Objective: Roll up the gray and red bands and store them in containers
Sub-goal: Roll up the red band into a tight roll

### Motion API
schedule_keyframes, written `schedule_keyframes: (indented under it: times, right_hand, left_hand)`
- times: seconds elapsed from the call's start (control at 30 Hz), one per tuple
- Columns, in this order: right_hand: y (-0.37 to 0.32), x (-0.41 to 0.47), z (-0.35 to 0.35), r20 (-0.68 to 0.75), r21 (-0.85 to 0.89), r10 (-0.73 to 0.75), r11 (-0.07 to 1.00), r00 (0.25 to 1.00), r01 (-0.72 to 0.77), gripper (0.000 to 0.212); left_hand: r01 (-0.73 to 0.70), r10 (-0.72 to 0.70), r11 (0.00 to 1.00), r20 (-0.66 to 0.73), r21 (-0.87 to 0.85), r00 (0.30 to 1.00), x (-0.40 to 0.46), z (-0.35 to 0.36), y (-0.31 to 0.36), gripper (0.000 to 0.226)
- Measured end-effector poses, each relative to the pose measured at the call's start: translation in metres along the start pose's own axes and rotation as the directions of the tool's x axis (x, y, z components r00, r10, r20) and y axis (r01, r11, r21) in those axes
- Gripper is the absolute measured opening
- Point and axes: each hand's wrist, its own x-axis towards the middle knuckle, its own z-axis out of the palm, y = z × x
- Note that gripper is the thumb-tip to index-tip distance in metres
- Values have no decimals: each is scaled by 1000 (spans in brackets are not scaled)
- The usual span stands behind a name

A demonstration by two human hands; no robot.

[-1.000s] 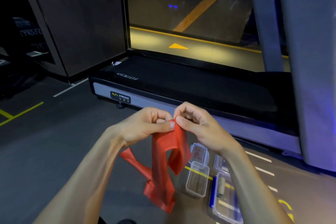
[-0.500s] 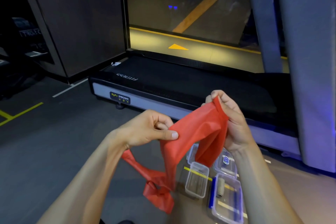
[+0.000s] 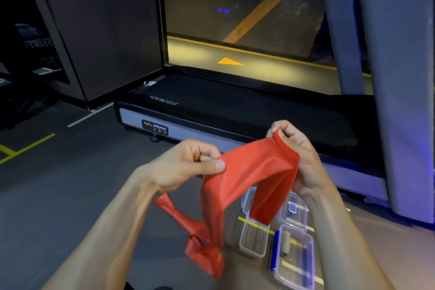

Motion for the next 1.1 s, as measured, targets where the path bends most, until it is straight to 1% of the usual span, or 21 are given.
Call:
schedule_keyframes:
  times: [0.03, 0.1, 0.17, 0.27, 0.3, 0.4, 0.47, 0.57, 0.6, 0.63, 0.7, 0.73, 0.83, 0.9, 0.97, 1.03, 1.1]
  right_hand:
    - [1, -1, 0, 8, -20, 16, 1000, 1000, -16, 8]
    - [4, -1, 3, 44, -34, 55, 998, 998, -54, 17]
    - [6, -1, 7, 106, -52, 79, 996, 991, -74, 23]
    - [9, -2, 11, 159, -51, 69, 997, 985, -61, 8]
    - [9, -2, 13, 172, -41, 58, 998, 983, -52, 7]
    - [9, -3, 25, 236, -21, 30, 999, 971, -26, 9]
    - [10, -3, 38, 290, -29, 31, 999, 957, -24, 10]
    - [14, -1, 50, 333, -194, 44, 981, 942, 23, 9]
    - [16, 0, 50, 336, -230, 55, 973, 940, 26, 8]
    - [18, 0, 49, 327, -246, 73, 969, 942, 11, 7]
    - [17, 0, 45, 293, -269, 108, 963, 950, -26, 6]
    - [16, 0, 43, 277, -305, 121, 952, 953, -32, 5]
    - [13, 0, 37, 261, -468, 141, 884, 955, -3, 7]
    - [12, 0, 34, 261, -508, 154, 861, 953, 0, 9]
    - [8, 0, 33, 251, -447, 118, 895, 961, 7, 9]
    - [4, -1, 33, 211, -297, 81, 955, 974, -15, 6]
    - [-1, 0, 31, 166, -153, 56, 988, 985, -31, 4]
  left_hand:
    - [-8, 8, 997, 2, -72, 1000, -2, -1, 2, 29]
    - [-15, 21, 979, 26, -203, 999, -5, -2, 6, 36]
    - [-25, 41, 961, 52, -277, 998, -7, -2, 8, 38]
    - [-37, 55, 943, 43, -331, 998, -8, -2, 9, 40]
    - [-33, 46, 942, 33, -334, 998, -8, -2, 9, 42]
    - [7, 12, 950, 62, -311, 998, -4, -1, 7, 39]
    - [32, -13, 969, 77, -244, 997, 1, 1, 4, 38]
    - [49, -44, 984, 30, -171, 999, 4, 0, 0, 52]
    - [43, -42, 987, 13, -156, 999, 5, 0, 0, 52]
    - [27, -27, 990, 2, -136, 1000, 5, 0, 0, 46]
    - [6, -7, 996, -6, -92, 1000, 5, 1, 0, 23]
    - [12, -13, 997, -12, -71, 1000, 5, 2, 0, 18]
    - [49, -49, 999, -27, 0, 998, 6, 2, -1, 17]
    - [60, -60, 998, -9, 26, 998, 6, 3, -3, 16]
    - [84, -85, 996, 38, 38, 996, 6, 4, -5, 18]
    - [119, -125, 991, 88, 66, 988, 6, 5, -7, 24]
    - [141, -153, 983, 100, 115, 983, 6, 6, -9, 21]
